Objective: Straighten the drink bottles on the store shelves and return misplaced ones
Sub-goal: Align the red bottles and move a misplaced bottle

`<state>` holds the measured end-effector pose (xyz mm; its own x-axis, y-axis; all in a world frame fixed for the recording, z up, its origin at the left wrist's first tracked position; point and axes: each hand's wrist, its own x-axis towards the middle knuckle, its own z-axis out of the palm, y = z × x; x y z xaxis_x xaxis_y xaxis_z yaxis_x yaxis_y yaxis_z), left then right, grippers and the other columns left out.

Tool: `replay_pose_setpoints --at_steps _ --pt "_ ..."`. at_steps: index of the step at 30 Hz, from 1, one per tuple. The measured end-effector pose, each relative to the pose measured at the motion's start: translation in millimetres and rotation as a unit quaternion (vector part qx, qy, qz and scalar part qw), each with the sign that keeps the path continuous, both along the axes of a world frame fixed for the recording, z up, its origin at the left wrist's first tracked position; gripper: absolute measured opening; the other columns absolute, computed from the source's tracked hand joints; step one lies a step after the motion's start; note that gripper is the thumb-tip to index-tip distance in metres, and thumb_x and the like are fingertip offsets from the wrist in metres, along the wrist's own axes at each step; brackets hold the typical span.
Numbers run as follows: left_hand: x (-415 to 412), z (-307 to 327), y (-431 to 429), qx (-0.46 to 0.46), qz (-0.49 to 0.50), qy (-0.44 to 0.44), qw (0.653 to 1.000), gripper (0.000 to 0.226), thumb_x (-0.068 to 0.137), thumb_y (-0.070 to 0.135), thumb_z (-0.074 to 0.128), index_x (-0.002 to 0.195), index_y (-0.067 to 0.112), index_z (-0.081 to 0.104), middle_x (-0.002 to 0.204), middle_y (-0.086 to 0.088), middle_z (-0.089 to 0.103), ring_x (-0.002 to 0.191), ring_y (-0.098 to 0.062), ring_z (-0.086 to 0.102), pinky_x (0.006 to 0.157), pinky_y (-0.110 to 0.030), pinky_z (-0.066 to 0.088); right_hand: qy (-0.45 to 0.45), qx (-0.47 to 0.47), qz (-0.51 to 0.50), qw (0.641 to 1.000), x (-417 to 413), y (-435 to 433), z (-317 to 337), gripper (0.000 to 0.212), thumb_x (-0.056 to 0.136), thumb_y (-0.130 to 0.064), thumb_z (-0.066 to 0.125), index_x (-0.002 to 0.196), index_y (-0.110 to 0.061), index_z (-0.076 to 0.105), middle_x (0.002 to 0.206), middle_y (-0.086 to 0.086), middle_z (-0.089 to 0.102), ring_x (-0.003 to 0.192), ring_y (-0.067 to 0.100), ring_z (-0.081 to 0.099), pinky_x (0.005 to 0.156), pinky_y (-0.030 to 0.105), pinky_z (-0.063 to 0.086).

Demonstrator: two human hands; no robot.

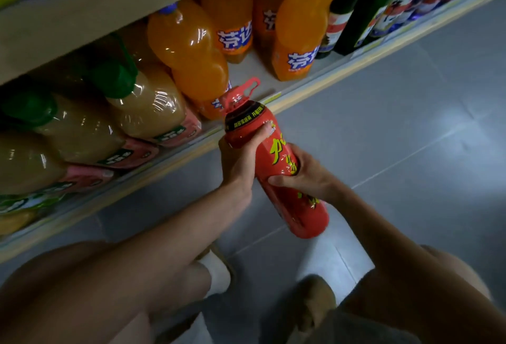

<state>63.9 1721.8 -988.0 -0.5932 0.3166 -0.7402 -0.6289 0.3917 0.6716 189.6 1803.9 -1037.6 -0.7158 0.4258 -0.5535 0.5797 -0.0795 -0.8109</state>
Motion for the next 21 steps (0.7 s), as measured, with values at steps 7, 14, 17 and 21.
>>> replay_pose_setpoints --at_steps 7,14,17,21 --pt "29.5 30.8 -26.2 -0.014 -0.031 -0.039 0.999 0.067 0.068 0.042 0.077 0.126 0.025 0.047 0.116 0.000 0.062 0.098 -0.018 0.063 0.084 -0.044 0.054 -0.066 0.005 -0.020 0.998 35.0 -30.4 47.5 0.070 0.064 -0.040 0.083 0.125 -0.033 0.048 0.106 -0.009 0.066 0.093 0.007 0.064 0.082 0.024 0.050" --pt "61.9 111.4 -81.8 -0.043 0.011 -0.110 0.993 0.071 0.069 0.053 0.071 0.129 0.027 0.044 0.115 -0.003 0.060 0.095 -0.018 0.062 0.059 -0.027 0.052 -0.134 0.037 0.072 0.988 54.8 -66.9 138.7 0.073 0.061 -0.053 0.077 0.125 -0.035 0.046 0.102 -0.011 0.061 0.085 0.010 0.059 0.073 0.024 0.042" --pt "77.7 165.8 -110.6 -0.049 0.033 -0.126 0.990 0.071 0.065 0.055 0.074 0.124 0.027 0.047 0.117 -0.005 0.061 0.098 -0.021 0.063 0.061 -0.030 0.053 -0.146 0.033 0.102 0.984 70.7 -91.7 194.2 0.075 0.060 -0.056 0.075 0.125 -0.037 0.044 0.105 -0.011 0.062 0.088 0.012 0.060 0.074 0.026 0.043" --pt "95.4 247.3 -153.3 -0.038 0.101 -0.099 0.989 0.072 0.063 0.052 0.078 0.123 0.025 0.050 0.115 -0.005 0.063 0.097 -0.023 0.064 0.059 -0.030 0.054 -0.134 0.042 0.160 0.977 79.6 -123.4 283.8 0.076 0.062 -0.055 0.077 0.127 -0.037 0.043 0.104 -0.012 0.060 0.087 0.010 0.058 0.071 0.024 0.041"
